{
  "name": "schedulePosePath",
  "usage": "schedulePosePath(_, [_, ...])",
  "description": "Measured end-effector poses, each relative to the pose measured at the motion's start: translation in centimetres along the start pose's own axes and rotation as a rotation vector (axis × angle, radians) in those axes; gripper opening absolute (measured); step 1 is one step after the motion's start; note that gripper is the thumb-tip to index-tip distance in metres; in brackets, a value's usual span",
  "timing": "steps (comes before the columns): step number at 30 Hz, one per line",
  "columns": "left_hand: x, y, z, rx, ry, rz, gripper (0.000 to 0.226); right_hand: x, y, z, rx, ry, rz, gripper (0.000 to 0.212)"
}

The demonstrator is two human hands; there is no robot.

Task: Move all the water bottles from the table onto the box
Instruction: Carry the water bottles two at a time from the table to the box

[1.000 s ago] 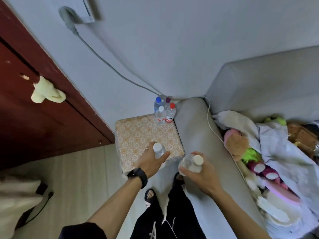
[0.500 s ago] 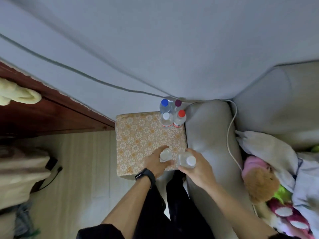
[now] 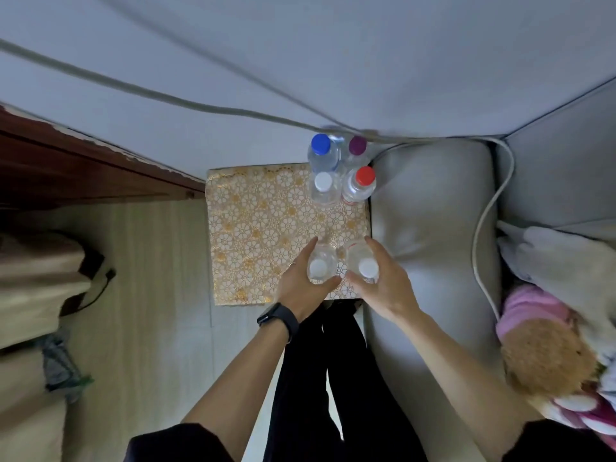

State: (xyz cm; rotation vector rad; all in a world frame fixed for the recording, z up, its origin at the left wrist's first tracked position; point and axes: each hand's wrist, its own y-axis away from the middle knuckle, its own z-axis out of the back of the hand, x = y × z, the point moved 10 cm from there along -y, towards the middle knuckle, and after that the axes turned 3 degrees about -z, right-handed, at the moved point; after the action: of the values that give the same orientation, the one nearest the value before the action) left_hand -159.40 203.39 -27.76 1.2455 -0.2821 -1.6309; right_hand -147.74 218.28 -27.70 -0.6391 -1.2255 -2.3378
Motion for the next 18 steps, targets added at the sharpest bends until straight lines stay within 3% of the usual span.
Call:
schedulePosePath(4, [0.6, 0.1, 0.0, -0.014, 0.033, 0.063, 0.094, 0.5, -0.4, -0.2, 0.041, -0.026, -0.043, 0.081])
schedulePosePath(7, [0.8, -0.1, 0.1, -0.042, 0.072, 0.136, 0.082, -0.1, -1.0, 0.0, 0.076, 0.002, -0.119, 0.085])
schedulePosePath(13, [1.4, -0.5, -0.1, -0.069, 0.103, 0.175, 0.069, -0.8, -1.8, 0.4, 0.153, -0.011, -0.147, 0.059])
schedulePosePath(18, [0.8, -0.9, 0.5, -0.119, 0.169, 0.183, 0.061, -0.6, -1.8, 0.2, 0.133, -0.006, -0.117, 0.063])
